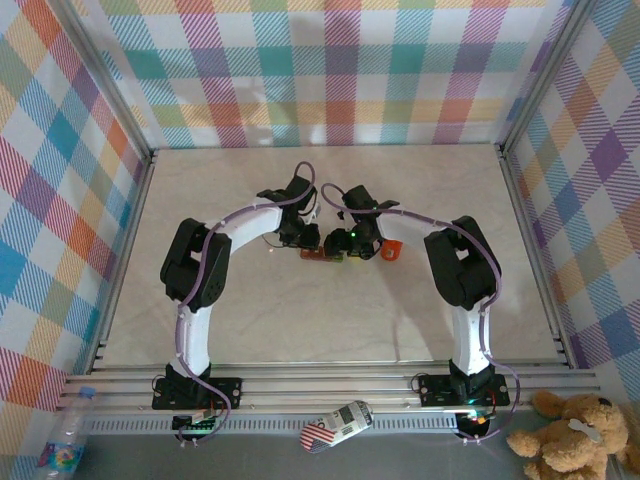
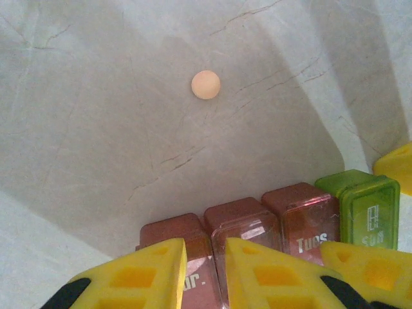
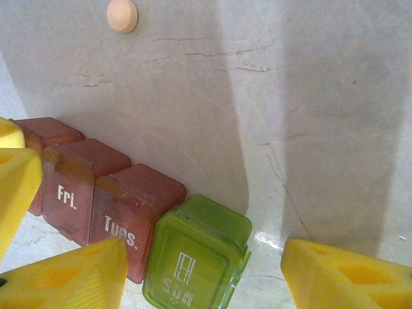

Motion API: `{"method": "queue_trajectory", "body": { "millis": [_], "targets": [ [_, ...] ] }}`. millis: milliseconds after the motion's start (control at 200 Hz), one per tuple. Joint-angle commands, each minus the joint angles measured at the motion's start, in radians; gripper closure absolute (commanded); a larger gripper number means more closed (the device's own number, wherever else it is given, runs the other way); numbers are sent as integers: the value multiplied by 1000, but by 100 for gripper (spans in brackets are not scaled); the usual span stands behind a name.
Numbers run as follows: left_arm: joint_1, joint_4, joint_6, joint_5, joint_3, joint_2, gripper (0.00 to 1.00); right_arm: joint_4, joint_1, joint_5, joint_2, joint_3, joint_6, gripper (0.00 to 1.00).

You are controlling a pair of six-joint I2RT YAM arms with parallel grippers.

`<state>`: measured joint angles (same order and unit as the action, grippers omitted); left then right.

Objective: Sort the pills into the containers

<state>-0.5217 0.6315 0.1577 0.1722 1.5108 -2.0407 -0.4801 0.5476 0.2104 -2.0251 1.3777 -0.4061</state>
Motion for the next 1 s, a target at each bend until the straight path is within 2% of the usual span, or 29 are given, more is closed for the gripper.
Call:
{"method": "queue_trajectory", "body": {
  "millis": [0,315,605,995],
  "targets": [
    [3,14,8,16,-54,15,76,31,-31,-77,-70,5,2,34],
    [4,8,3,-11,-45,19,75,28,-34,-62,-70,21,-2,34],
    [5,5,14,-18,-18,104,70,-15,-35,-46,-60,82,15,34],
    [-4,-63,51,24,-132,149,70,-12,-35,-36,-79,89,-1,34]
  ]
}}
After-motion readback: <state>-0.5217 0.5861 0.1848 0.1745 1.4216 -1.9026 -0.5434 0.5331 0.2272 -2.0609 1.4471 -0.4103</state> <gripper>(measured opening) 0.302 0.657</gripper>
